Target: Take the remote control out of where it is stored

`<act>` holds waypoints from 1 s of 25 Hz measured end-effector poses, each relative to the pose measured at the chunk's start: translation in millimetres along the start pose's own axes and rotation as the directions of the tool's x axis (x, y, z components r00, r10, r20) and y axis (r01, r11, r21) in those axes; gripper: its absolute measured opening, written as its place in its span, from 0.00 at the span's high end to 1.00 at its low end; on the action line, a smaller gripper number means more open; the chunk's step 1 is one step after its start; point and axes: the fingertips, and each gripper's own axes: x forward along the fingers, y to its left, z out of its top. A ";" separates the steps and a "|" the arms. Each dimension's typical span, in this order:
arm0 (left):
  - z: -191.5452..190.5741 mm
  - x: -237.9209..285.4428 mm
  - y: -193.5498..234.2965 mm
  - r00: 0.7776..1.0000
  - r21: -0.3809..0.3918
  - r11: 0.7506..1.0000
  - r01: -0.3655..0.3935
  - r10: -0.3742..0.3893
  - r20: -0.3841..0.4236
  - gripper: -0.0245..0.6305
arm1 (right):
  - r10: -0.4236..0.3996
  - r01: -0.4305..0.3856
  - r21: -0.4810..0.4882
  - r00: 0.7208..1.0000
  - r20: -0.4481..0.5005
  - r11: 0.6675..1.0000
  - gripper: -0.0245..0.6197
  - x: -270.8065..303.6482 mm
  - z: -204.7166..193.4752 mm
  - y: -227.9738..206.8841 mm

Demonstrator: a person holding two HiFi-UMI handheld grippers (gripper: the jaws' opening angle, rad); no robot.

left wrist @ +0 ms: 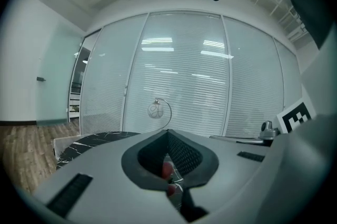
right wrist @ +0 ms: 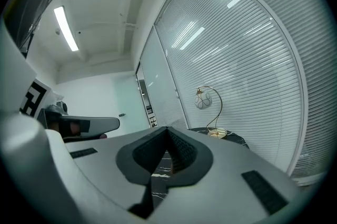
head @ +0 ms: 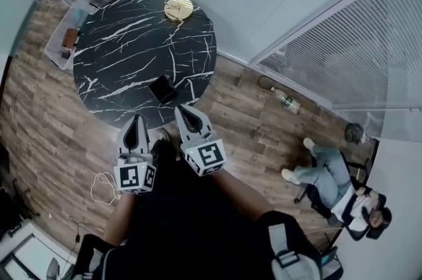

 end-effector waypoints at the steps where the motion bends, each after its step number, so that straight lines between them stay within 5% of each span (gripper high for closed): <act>1: -0.2 2.1 2.1 1.000 0.005 1.000 -0.001 0.001 -0.001 0.97 | 0.000 0.000 0.002 1.000 -0.008 1.000 0.97 2.6 -2.5 -0.6; 25: -7.1 75.4 46.5 0.993 -0.003 0.993 0.116 -0.116 -0.026 0.97 | -0.099 0.098 -0.016 0.991 -0.090 0.995 0.97 64.3 -38.5 -27.4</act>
